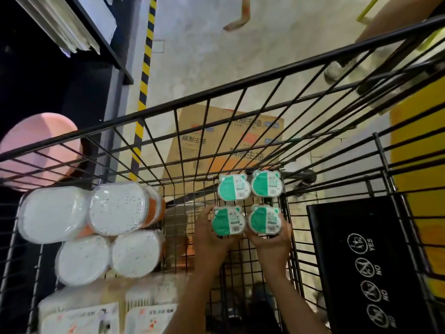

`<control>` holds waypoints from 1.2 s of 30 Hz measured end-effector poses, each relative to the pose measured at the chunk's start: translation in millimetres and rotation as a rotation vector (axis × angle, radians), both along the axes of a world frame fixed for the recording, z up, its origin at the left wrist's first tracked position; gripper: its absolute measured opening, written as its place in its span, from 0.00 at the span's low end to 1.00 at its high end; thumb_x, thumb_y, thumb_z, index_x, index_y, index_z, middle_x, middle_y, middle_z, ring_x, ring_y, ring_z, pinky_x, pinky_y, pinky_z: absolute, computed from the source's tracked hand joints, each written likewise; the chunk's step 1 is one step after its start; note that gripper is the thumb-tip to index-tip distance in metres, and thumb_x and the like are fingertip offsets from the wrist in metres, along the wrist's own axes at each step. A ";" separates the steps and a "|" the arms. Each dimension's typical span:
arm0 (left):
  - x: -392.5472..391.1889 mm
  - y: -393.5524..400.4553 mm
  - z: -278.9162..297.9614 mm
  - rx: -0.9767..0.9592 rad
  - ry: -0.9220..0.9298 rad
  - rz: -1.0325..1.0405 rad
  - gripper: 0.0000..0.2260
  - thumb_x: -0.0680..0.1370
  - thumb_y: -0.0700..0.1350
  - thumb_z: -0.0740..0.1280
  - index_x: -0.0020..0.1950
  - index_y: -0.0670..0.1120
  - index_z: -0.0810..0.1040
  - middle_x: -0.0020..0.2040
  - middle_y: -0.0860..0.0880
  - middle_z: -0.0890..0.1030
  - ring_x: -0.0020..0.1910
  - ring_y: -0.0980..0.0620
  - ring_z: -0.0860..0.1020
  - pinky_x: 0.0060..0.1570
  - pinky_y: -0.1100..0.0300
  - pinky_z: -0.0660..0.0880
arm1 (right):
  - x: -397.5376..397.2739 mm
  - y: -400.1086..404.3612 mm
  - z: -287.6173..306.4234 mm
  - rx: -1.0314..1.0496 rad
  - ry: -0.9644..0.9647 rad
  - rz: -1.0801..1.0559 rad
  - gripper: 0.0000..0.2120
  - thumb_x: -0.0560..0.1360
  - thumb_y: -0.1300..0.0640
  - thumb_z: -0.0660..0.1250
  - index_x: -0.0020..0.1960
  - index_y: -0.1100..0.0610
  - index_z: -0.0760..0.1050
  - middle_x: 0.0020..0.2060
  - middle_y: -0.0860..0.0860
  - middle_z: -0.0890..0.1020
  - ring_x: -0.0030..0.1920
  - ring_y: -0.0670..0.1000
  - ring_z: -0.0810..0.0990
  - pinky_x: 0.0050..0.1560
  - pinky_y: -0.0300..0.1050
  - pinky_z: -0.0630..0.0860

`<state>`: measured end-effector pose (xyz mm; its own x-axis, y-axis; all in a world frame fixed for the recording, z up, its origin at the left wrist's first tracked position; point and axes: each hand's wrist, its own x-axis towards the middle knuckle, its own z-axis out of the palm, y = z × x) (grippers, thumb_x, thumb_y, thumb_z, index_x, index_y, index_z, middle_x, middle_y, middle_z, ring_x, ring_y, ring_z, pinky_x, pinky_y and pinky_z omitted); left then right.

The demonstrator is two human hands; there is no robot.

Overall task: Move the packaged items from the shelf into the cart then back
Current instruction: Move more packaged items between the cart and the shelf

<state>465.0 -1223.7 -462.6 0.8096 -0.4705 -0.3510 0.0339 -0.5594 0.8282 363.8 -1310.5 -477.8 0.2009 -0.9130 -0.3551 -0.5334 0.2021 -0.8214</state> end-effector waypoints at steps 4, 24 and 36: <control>-1.6 -9.2 0.4 -0.033 -0.088 -0.010 0.33 0.57 0.53 0.80 0.57 0.62 0.69 0.52 0.62 0.74 0.52 0.60 0.75 0.51 0.63 0.75 | 0.2 -0.2 -6.0 -0.010 -0.030 0.009 0.42 0.54 0.48 0.83 0.64 0.59 0.72 0.53 0.51 0.73 0.50 0.47 0.77 0.43 0.29 0.74; -7.7 25.6 165.2 -0.088 -0.087 0.268 0.35 0.58 0.45 0.82 0.61 0.52 0.71 0.57 0.56 0.72 0.58 0.58 0.69 0.56 0.66 0.67 | -3.6 11.9 152.3 0.095 -0.258 0.053 0.38 0.60 0.70 0.79 0.64 0.58 0.66 0.53 0.50 0.80 0.54 0.47 0.80 0.48 0.30 0.77; -57.6 110.6 324.1 -0.409 -0.201 0.434 0.37 0.58 0.40 0.81 0.64 0.44 0.69 0.55 0.51 0.77 0.55 0.59 0.78 0.51 0.67 0.75 | -15.7 72.2 323.5 0.084 -0.493 0.482 0.38 0.59 0.70 0.80 0.64 0.55 0.69 0.52 0.49 0.81 0.50 0.39 0.79 0.50 0.31 0.77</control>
<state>407.4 -1113.0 -138.6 0.9884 -0.1485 -0.0331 0.0082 -0.1658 0.9861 348.1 -1238.2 -154.2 0.7331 -0.6547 -0.1841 -0.1483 0.1103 -0.9828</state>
